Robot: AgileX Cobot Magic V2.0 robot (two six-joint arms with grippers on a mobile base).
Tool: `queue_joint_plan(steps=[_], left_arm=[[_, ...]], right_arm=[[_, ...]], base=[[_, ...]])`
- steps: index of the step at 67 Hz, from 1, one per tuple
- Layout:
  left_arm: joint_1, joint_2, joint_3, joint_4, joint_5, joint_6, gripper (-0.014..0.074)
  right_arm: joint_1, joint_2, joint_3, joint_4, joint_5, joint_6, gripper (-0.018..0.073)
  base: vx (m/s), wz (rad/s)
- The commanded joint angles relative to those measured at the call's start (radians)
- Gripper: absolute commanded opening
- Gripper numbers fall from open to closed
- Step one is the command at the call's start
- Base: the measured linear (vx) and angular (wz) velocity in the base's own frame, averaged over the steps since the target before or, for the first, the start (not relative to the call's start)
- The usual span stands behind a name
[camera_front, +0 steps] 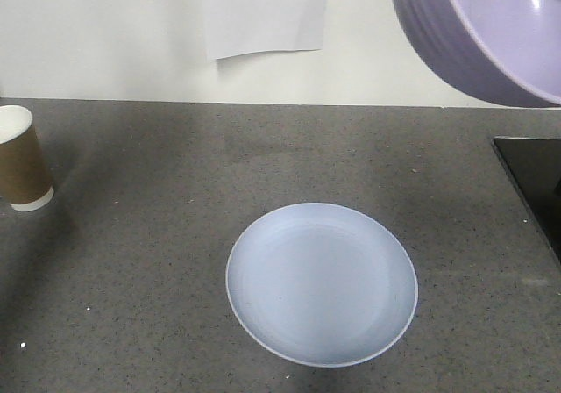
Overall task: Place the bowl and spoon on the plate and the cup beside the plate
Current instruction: 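Drive closer and stop with the plate centred in front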
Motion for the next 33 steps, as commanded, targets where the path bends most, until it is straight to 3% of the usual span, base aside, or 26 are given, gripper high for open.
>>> queue_joint_plan(steps=[1,33], left_arm=[[-0.007,-0.014,-0.024,-0.031,-0.064,-0.001,-0.0008],[-0.007,-0.014,-0.024,-0.031,-0.064,-0.001,-0.0008]], right_arm=[[-0.005,-0.016,-0.026,0.053,-0.045,0.001,-0.0006],[-0.005,-0.016,-0.026,0.053,-0.045,0.001,-0.0006]], base=[[0.0,0.0],[0.0,0.0]])
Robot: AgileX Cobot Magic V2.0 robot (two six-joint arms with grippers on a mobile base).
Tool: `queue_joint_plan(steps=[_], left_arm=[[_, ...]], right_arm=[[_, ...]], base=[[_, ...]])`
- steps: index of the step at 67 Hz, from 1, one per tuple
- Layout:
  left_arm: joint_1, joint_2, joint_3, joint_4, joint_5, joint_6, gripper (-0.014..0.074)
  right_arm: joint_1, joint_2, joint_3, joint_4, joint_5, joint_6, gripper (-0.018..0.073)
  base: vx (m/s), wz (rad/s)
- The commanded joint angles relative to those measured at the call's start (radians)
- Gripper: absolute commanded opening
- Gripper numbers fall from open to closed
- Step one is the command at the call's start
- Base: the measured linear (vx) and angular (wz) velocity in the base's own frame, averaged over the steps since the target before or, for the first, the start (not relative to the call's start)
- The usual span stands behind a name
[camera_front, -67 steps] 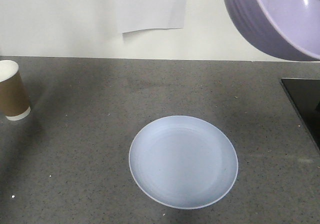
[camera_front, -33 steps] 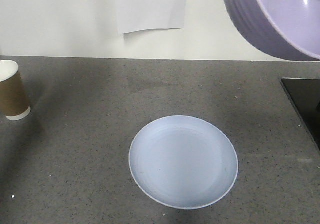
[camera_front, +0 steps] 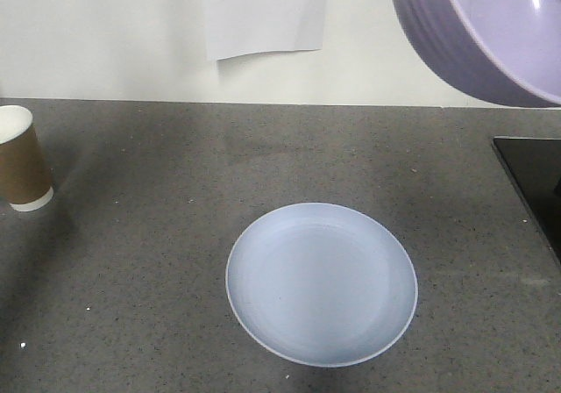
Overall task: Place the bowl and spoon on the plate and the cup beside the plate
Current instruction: 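Drive closer and stop with the plate centred in front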
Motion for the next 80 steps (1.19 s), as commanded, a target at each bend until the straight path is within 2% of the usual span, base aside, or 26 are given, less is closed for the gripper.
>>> queue_joint_plan(steps=[1,80], left_arm=[[-0.007,-0.014,-0.024,-0.031,-0.064,-0.001,-0.0008],[-0.007,-0.014,-0.024,-0.031,-0.064,-0.001,-0.0008]], right_arm=[[-0.005,-0.016,-0.026,0.053,-0.045,0.001,-0.0006],[-0.005,-0.016,-0.026,0.053,-0.045,0.001,-0.0006]], base=[[0.0,0.0],[0.0,0.0]])
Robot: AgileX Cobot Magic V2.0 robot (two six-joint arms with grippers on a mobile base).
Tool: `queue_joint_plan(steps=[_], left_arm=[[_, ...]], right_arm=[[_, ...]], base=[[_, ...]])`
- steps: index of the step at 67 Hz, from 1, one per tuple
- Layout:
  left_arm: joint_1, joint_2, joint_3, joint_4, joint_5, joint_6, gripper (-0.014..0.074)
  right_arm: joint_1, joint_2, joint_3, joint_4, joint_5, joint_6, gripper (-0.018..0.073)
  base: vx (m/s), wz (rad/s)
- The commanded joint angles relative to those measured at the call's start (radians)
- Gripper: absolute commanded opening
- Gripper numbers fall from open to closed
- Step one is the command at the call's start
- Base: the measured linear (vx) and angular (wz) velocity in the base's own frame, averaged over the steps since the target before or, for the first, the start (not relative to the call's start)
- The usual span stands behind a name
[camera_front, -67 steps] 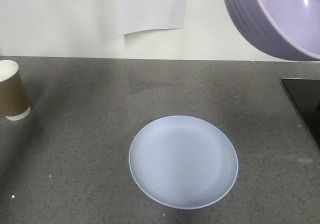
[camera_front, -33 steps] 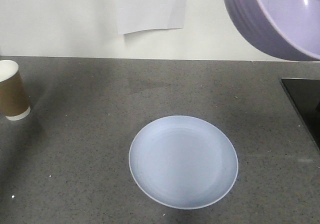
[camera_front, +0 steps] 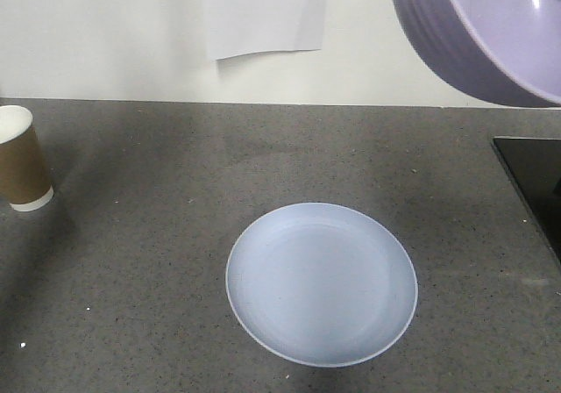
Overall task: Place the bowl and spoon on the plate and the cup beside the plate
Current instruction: 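Drive closer and stop with the plate centred in front, then lower the lavender bowl onto the plate and open the right gripper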
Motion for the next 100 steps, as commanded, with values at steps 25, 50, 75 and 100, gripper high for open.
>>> queue_joint_plan(steps=[25,50,75,100], left_arm=[[-0.007,-0.014,-0.024,-0.031,-0.064,-0.001,-0.0008],[-0.007,-0.014,-0.024,-0.031,-0.064,-0.001,-0.0008],[-0.007,-0.014,-0.024,-0.032,-0.064,-0.001,-0.0008],[-0.007,-0.014,-0.024,-0.032,-0.065,-0.001,-0.0007]], right_arm=[[-0.005,-0.016,-0.026,0.063,-0.086,0.0,-0.0006],[0.062,0.192,-0.023,0.132,0.031,-0.103,-0.0006],[0.38,0.512,-0.023,-0.256,0.031,-0.099,-0.0006],[0.506,0.745,-0.023,-0.535,0.028,-0.028,0.0019]], base=[[0.0,0.0],[0.0,0.0],[0.0,0.0],[0.0,0.0]])
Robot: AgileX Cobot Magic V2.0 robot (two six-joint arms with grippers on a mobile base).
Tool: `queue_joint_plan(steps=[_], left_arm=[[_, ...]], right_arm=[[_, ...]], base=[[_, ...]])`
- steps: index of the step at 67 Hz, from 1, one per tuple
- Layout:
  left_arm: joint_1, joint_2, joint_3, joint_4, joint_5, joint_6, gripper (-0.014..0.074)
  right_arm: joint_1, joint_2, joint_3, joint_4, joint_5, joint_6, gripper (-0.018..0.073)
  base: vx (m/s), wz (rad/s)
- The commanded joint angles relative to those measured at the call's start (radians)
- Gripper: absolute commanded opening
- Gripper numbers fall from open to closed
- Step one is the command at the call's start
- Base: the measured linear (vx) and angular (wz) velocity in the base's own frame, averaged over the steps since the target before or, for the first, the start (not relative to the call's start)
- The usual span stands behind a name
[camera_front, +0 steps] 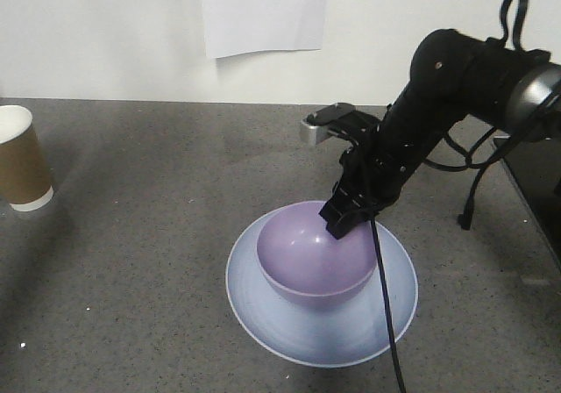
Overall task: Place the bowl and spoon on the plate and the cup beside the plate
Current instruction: 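Lower the lavender bowl onto the plate and open the right gripper, then raise the right gripper away from the bowl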
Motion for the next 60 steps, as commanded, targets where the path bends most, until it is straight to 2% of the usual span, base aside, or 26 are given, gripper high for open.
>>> queue_joint_plan(steps=[1,13,30,37,52,57,60], left_arm=[[-0.007,-0.014,-0.024,-0.032,-0.065,-0.001,-0.0007],[-0.007,-0.014,-0.024,-0.032,-0.072,-0.001,-0.0007],[-0.007,-0.014,-0.024,-0.032,-0.072,-0.001,-0.0007],[-0.007,-0.014,-0.024,-0.032,-0.072,-0.001,-0.0007],[-0.007,-0.014,-0.024,-0.032,-0.068,-0.001,-0.0007],[-0.007,-0.012,-0.024,-0.04,-0.069,-0.001,-0.0007],[-0.007,-0.009,-0.024,-0.061,-0.069,0.008,-0.0007]], right_arm=[[0.016,-0.03,-0.024,-0.002,0.048,0.004,0.0023],[0.016,-0.029,-0.024,-0.009,0.027,0.004,0.0113],[0.016,-0.03,-0.03,-0.009,0.028,0.017,0.0372],[0.015,-0.044,-0.064,-0.014,0.027,0.038,0.044],[0.015,-0.149,-0.226,-0.023,0.052,0.114,0.0444],[0.015,-0.207,-0.27,-0.035,0.052,0.146,0.0403],[0.015,-0.253,-0.286,-0.039,0.052,0.147,0.0349]], base=[[0.0,0.0],[0.0,0.0],[0.0,0.0],[0.0,0.0],[0.0,0.0],[0.0,0.0],[0.0,0.0]])
